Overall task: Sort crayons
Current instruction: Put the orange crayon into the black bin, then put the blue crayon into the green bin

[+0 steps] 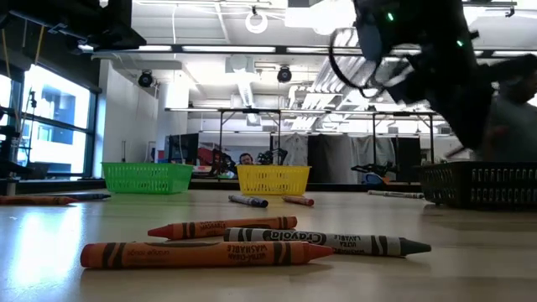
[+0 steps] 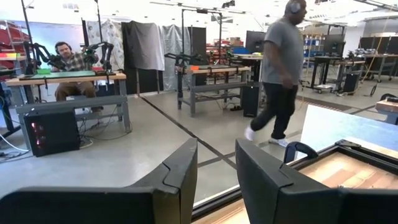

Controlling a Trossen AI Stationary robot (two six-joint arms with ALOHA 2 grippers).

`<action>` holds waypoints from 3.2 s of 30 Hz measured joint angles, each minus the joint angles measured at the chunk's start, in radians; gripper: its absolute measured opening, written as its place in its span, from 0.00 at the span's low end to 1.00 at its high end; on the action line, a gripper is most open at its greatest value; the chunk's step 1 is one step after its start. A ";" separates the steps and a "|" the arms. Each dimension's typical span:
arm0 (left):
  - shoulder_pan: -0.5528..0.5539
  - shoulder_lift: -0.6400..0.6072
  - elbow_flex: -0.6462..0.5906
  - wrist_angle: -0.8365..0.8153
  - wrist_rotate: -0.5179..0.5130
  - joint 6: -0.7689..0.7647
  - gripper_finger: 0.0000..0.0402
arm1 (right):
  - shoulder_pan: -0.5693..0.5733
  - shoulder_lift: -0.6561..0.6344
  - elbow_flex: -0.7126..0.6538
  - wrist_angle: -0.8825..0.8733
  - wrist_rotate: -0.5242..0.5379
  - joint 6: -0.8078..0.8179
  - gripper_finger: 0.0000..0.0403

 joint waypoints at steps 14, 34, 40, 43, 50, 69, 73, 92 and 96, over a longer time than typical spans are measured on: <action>0.000 0.000 0.000 0.001 0.000 -0.003 0.25 | 0.000 0.000 -0.217 0.105 -0.064 0.003 0.01; 0.000 0.000 0.000 0.001 0.000 -0.011 0.25 | 0.000 0.000 -0.131 0.155 -0.007 0.045 0.21; 0.000 0.000 0.000 0.001 0.005 -0.011 0.25 | 0.000 0.000 -0.021 0.098 0.000 0.045 0.20; 0.000 0.000 0.000 0.001 0.078 -0.031 0.25 | 0.000 0.000 0.061 0.070 0.047 0.027 0.18; -0.002 0.091 0.000 -0.169 0.358 -0.284 0.25 | -0.001 0.000 0.200 0.063 0.181 -0.083 0.16; -0.002 0.598 0.221 -0.617 0.868 -0.731 0.25 | -0.024 0.000 0.201 0.055 0.173 0.002 0.15; -0.002 0.645 0.264 -0.760 0.953 -0.784 0.25 | -0.024 0.000 0.201 0.063 0.173 0.000 0.15; -0.038 0.662 0.270 -1.023 0.970 -1.030 0.25 | -0.027 0.000 0.201 0.207 0.174 -0.080 0.15; -0.051 0.681 0.270 -1.024 0.957 -1.057 0.25 | -0.029 0.000 0.201 0.207 0.174 -0.080 0.15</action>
